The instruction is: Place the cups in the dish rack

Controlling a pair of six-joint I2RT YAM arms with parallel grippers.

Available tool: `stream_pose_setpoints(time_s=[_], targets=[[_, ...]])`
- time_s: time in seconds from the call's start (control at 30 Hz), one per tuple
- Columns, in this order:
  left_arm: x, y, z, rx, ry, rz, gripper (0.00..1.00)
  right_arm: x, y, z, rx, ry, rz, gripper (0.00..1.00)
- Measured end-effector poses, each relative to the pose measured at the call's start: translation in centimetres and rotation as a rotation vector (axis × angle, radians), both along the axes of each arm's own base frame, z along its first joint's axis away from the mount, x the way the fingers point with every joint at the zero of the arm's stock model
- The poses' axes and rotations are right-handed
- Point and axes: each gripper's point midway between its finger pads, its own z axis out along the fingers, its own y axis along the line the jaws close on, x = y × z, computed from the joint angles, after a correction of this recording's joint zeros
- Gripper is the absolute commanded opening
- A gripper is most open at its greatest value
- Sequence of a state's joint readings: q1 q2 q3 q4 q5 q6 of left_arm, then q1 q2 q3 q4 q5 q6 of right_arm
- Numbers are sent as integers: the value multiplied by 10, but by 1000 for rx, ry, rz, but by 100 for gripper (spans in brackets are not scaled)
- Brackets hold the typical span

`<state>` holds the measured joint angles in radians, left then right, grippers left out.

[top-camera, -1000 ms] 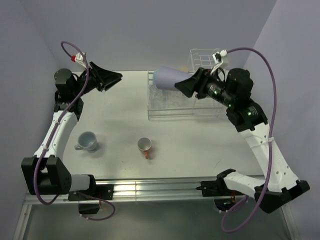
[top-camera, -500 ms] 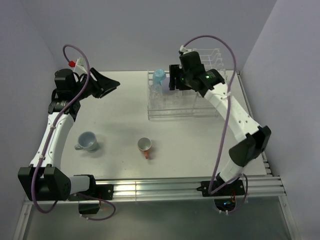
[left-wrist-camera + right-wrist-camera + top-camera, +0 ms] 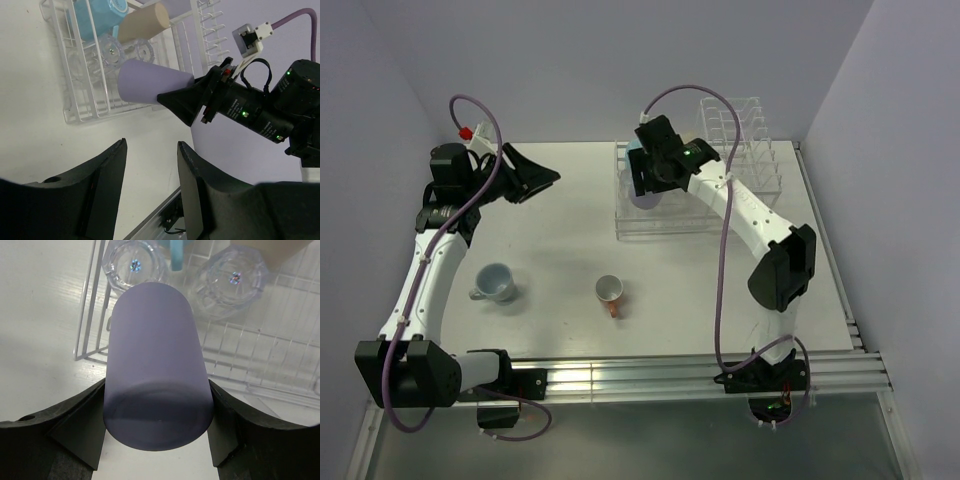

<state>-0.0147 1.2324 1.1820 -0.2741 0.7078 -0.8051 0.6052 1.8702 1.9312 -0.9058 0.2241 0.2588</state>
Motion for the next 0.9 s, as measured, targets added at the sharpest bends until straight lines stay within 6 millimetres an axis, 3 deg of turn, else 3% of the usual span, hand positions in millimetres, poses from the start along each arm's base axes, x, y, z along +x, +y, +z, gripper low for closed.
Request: stream_pose_setpoints(time_s=[0.2,0.9], targets=[[-1,0,-1,8,-1,-2,51,-3,10,-14,-30,24,25,0],[-1,1,-6,23,9,-1,51,0,4,-32,-105,48,26,0]])
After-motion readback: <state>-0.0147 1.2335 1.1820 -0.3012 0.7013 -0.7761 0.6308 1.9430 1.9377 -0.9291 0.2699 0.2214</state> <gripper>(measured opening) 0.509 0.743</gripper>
